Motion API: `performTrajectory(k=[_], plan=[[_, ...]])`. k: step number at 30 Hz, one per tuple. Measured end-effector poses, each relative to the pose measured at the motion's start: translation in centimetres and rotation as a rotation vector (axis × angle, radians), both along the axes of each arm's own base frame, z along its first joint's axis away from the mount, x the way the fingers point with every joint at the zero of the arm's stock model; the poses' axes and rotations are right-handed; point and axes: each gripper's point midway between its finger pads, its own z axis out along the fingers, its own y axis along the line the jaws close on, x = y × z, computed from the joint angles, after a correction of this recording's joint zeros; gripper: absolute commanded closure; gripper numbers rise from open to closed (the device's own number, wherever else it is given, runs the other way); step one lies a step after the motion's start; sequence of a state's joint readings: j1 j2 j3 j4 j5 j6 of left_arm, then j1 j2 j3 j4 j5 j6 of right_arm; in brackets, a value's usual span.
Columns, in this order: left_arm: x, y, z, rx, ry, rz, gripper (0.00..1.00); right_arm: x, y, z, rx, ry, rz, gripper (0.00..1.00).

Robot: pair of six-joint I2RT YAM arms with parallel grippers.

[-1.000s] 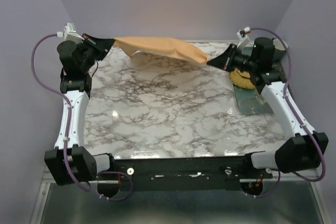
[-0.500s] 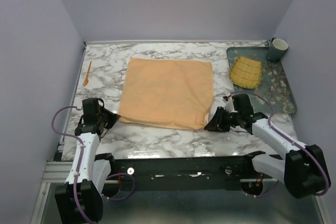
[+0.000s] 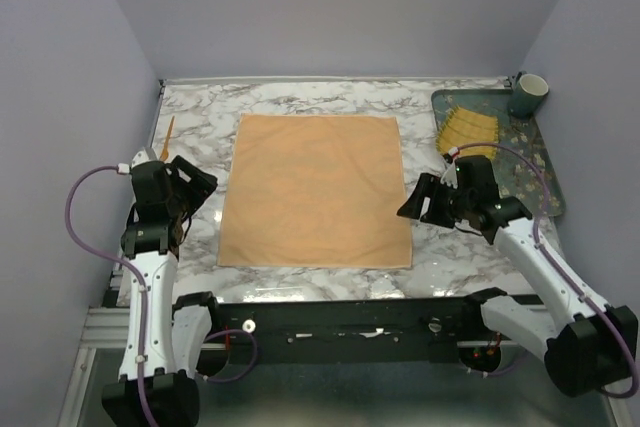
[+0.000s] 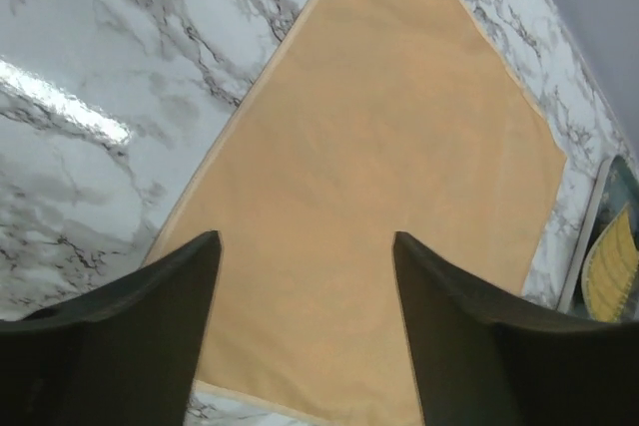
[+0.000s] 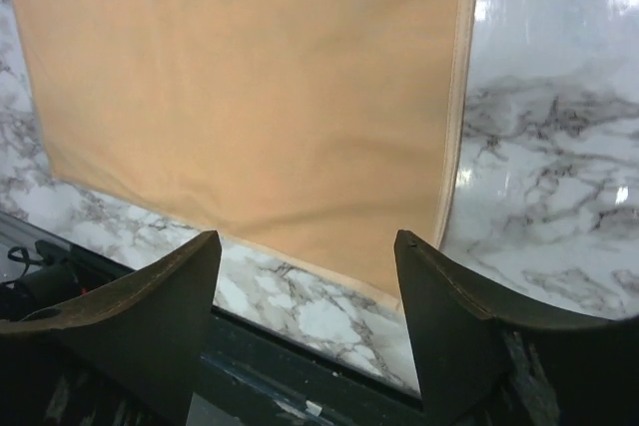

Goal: Fold the napkin, place the utensils inside, and roll it up
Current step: Flatten the napkin out

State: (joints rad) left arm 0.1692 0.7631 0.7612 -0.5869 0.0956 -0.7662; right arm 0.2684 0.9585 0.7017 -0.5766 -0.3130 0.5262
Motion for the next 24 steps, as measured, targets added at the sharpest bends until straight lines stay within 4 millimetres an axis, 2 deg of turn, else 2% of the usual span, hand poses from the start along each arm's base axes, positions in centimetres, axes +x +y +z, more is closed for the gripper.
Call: performTrajectory(k=[2, 4, 5, 6, 9, 11, 14, 17, 20, 24], plan=[[0.7, -0.2, -0.7, 0.005, 0.015, -0.034, 0.31, 1.7, 0.5, -0.4, -0.013, 0.006, 0.019, 0.27], [2.2, -1.1, -2.1, -0.001, 0.054, -0.087, 0.32, 2.8, 0.9, -1.3, -0.015, 0.018, 0.035, 0.28], [3.4, -2.2, -3.3, -0.005, 0.091, -0.14, 0.35, 3.3, 1.1, -1.6, -0.018, 0.028, 0.039, 0.29], [4.4, -3.5, -4.7, -0.011, 0.135, -0.197, 0.37, 4.2, 1.3, -2.0, -0.022, 0.034, 0.041, 0.33], [6.4, -6.9, -8.3, -0.029, 0.24, -0.334, 0.4, 7.3, 1.7, -2.5, -0.046, 0.029, 0.034, 0.56], [7.6, -9.1, -10.0, -0.016, 0.287, -0.416, 0.41, 10.7, 1.8, -2.4, -0.056, 0.016, 0.014, 0.64], [9.6, -10.7, -10.6, -0.016, 0.284, -0.473, 0.43, 15.8, 1.3, -2.2, -0.049, -0.004, -0.041, 0.68], [11.0, -10.9, -11.0, -0.017, 0.272, -0.477, 0.42, 19.5, 0.9, -2.6, -0.032, -0.001, -0.079, 0.68], [11.0, -10.7, -11.3, -0.014, 0.264, -0.471, 0.36, 22.4, 1.0, -3.6, -0.01, 0.007, -0.093, 0.68], [9.8, -10.3, -11.1, -0.001, 0.266, -0.463, 0.34, 24.3, 2.0, -6.0, 0.014, 0.052, -0.076, 0.69]])
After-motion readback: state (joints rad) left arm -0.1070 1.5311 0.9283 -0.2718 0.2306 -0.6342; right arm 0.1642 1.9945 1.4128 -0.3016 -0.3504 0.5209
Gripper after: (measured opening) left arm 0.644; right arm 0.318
